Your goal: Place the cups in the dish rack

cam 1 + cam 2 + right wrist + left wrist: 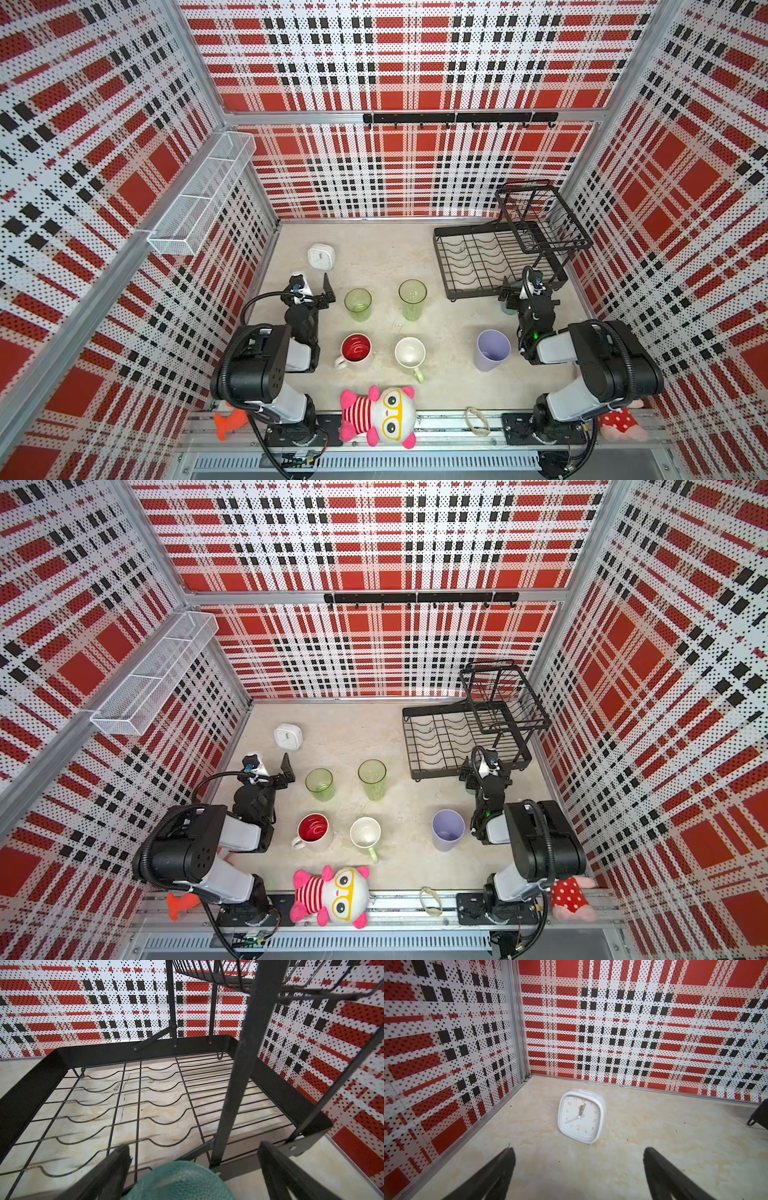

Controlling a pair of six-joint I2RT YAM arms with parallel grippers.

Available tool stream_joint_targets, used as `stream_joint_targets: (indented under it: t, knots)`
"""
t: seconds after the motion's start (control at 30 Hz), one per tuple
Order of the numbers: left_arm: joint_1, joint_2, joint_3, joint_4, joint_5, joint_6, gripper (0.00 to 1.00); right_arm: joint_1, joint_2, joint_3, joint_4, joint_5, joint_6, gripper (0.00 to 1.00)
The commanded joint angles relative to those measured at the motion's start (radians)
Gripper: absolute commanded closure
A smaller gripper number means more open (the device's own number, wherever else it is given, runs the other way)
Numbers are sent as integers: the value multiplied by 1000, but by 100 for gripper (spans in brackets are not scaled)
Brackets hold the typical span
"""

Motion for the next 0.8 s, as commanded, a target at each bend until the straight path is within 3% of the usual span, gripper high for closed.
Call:
stream_joint_targets:
  t: [0.0, 0.77]
  knots:
    - [-7, 8, 7, 17, -11, 11, 2, -9, 11, 15, 23, -3, -8, 0]
    - [9, 7, 9, 17, 19, -1, 2, -9, 10, 4, 41, -9, -11, 0]
